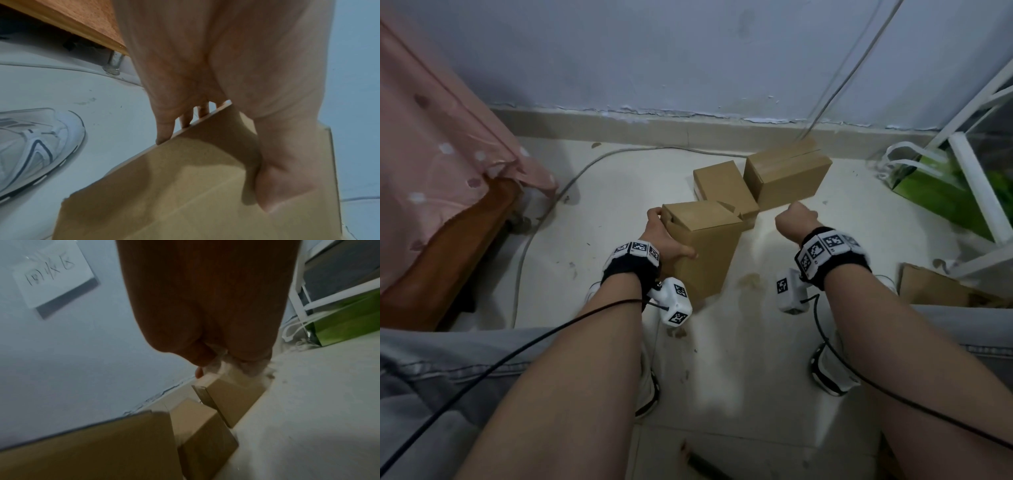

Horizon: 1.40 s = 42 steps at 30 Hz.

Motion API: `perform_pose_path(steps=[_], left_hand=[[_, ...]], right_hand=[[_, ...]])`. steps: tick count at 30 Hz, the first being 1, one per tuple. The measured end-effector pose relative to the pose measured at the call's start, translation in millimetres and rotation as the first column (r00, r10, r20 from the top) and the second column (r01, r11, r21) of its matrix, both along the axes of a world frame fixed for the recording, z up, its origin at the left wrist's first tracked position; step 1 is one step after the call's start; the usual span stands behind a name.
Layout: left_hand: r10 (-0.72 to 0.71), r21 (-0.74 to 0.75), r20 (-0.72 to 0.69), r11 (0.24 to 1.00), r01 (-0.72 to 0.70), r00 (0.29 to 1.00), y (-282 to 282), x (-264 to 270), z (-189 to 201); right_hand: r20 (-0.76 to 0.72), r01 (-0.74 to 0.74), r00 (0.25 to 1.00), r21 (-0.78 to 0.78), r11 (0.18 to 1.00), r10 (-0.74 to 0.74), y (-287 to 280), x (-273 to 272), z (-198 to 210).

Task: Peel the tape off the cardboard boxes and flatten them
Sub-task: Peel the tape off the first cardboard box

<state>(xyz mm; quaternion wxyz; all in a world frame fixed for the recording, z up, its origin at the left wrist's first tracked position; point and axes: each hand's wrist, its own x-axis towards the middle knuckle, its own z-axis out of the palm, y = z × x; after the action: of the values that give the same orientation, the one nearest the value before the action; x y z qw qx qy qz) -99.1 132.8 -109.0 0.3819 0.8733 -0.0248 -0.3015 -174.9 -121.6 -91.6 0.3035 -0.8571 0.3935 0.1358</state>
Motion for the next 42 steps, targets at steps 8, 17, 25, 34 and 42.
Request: perform_pose_path(steps=[8, 17, 25, 34, 42], left_hand=[[-0.022, 0.024, 0.013, 0.999, 0.022, 1.0, -5.1, -3.4, -6.0], [-0.066, 0.061, 0.038, 0.996, 0.064, 0.997, -12.7, 2.6, -7.1], [-0.097, 0.071, 0.043, 0.993, 0.094, 0.994, -21.3, 9.3, -9.5], [-0.119, 0.088, 0.046, 0.99, 0.115, 0.992, -28.4, 12.6, -13.1], [-0.135, 0.091, 0.043, 0.987, 0.13, 0.99, -33.2, 16.0, -12.8]], right_hand=[[0.128, 0.027, 0.991, 0.122, 0.992, -0.043, 14.0, -20.9, -46.1], [0.037, -0.101, 0.994, -0.031, 0.994, 0.102, 25.1, -20.4, -95.7], [-0.095, -0.233, 0.969, -0.052, 0.971, 0.228, 25.2, -13.3, -119.6], [0.058, -0.119, 0.99, -0.138, 0.983, 0.128, 21.2, -18.9, -138.7], [-0.088, -0.248, 0.967, -0.112, 0.962, 0.239, 24.1, -14.5, -162.7]])
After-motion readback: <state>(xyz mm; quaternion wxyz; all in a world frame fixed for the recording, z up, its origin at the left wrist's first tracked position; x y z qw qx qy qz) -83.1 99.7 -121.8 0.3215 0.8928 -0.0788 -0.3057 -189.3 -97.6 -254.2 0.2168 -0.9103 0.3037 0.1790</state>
